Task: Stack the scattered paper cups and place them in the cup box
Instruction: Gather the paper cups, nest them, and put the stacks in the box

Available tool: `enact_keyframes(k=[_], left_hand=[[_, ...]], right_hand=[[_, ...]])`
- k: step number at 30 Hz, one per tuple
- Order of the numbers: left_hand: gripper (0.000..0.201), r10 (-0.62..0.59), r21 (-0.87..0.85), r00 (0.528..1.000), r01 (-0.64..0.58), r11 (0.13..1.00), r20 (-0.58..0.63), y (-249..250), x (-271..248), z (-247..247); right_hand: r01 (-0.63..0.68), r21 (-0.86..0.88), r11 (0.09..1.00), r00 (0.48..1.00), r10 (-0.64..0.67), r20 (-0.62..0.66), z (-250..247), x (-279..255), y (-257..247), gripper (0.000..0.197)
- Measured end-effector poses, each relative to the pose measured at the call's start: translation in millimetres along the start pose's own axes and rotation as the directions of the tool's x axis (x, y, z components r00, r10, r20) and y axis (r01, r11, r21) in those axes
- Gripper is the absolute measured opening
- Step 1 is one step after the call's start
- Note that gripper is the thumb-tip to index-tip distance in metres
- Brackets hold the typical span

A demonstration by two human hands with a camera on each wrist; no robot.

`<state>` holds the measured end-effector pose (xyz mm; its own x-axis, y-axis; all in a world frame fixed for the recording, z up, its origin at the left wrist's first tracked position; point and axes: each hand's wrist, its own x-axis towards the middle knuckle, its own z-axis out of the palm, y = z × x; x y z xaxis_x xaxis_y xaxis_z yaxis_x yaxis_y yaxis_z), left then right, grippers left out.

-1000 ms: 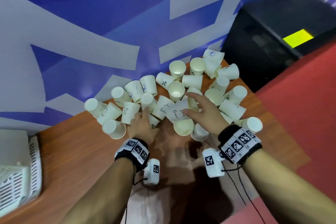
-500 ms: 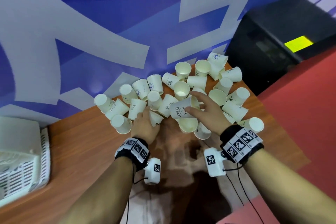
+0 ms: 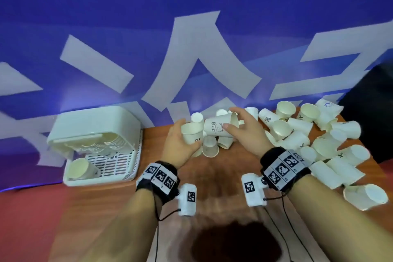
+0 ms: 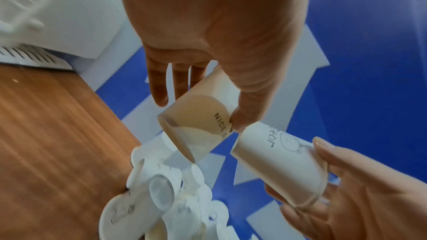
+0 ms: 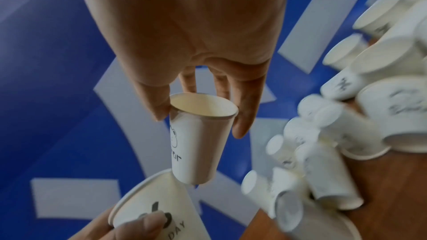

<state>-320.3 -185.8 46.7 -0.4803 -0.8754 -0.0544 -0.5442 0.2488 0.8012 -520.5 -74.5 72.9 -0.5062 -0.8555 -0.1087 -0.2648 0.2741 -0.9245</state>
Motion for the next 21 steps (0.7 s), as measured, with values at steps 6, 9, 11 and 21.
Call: enact_keyframes(k=[6,9,11,21], left_hand=[[0.083,-0.062,-0.044,0.993,0.057,0.997,-0.103,-36.0,-21.2,-83.2],[0.062,-0.060,-0.050,0.986,0.053,0.997,-0.154,-56.3,-32.0,-119.6],[0.061,-0.055,-0.042,0.982,0.049,0.998,-0.179,-68.7,-38.9,-142.7],[0.054,-0.157,-0.135,0.947,0.123,0.983,-0.281,-143.9,-79.3,-244.1]], right_hand=[[0.057,-0.028,0.998,0.994,-0.054,0.095,82.6,-1.4,-47.8,0.055],[0.074,-0.055,0.996,0.987,-0.065,0.145,120.9,-4.9,-67.2,0.054],[0.094,-0.061,0.994,0.981,-0.082,0.177,145.6,-8.4,-79.5,0.052],[0.152,-0.074,0.986,0.934,-0.118,0.338,271.3,-19.8,-126.7,0.058]])
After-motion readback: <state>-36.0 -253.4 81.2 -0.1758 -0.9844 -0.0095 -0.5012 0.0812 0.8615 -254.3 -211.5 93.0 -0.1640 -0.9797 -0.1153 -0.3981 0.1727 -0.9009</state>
